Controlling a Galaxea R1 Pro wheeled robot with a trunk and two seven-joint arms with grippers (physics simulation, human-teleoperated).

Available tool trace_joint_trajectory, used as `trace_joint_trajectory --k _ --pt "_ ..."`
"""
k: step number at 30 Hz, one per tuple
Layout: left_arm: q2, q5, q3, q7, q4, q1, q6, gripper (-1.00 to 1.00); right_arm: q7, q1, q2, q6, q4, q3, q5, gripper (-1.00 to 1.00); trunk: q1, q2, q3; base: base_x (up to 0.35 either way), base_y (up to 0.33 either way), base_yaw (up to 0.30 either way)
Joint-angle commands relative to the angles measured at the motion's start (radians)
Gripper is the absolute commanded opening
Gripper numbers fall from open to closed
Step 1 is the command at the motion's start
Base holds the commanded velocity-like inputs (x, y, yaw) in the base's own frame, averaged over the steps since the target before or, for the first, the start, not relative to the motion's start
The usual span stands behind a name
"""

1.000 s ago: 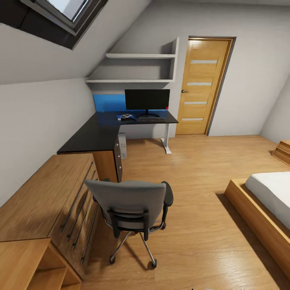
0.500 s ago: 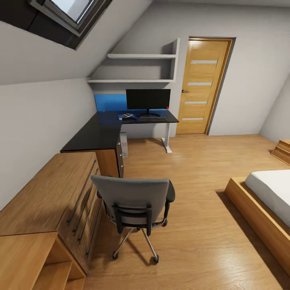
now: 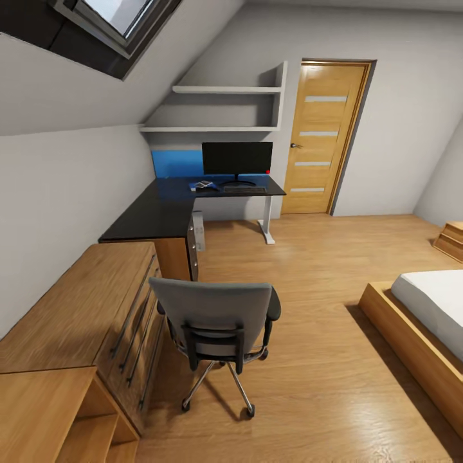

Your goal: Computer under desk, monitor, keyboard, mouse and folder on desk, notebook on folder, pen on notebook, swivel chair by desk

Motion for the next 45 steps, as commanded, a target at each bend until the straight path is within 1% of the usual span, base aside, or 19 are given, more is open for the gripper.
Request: trace_joint_trajectory --k 1,23,33,45 --pt "0.0 0.007 -0.009 0.006 0.0 -0.001 -0.004 1.0 -0.007 0.0 0.0 -0.001 0.0 0.008 -0.002 1.0 0.0 -0.001 -0.001 -0.075 0.005 0.0" --pt "0.001 0.007 -0.008 0.006 0.0 -0.001 -0.004 1.0 -0.007 0.0 0.003 -0.001 0.0 0.01 -0.002 1.0 0.0 -0.001 -0.001 -0.054 0.0 0.0" --pt "0.002 0.007 -0.008 0.006 0.0 -0.001 -0.004 1.0 -0.007 0.0 0.003 -0.001 0.0 0.01 -0.001 1.0 0.0 -0.001 -0.001 -0.139 0.0 0.0" --pt "0.002 0.007 -0.007 0.006 -0.001 -0.001 -0.004 1.0 -0.007 0.0 0.003 -0.002 0.0 0.01 0.0 1.0 0.0 -0.001 -0.001 -0.01 0.0 0.0"
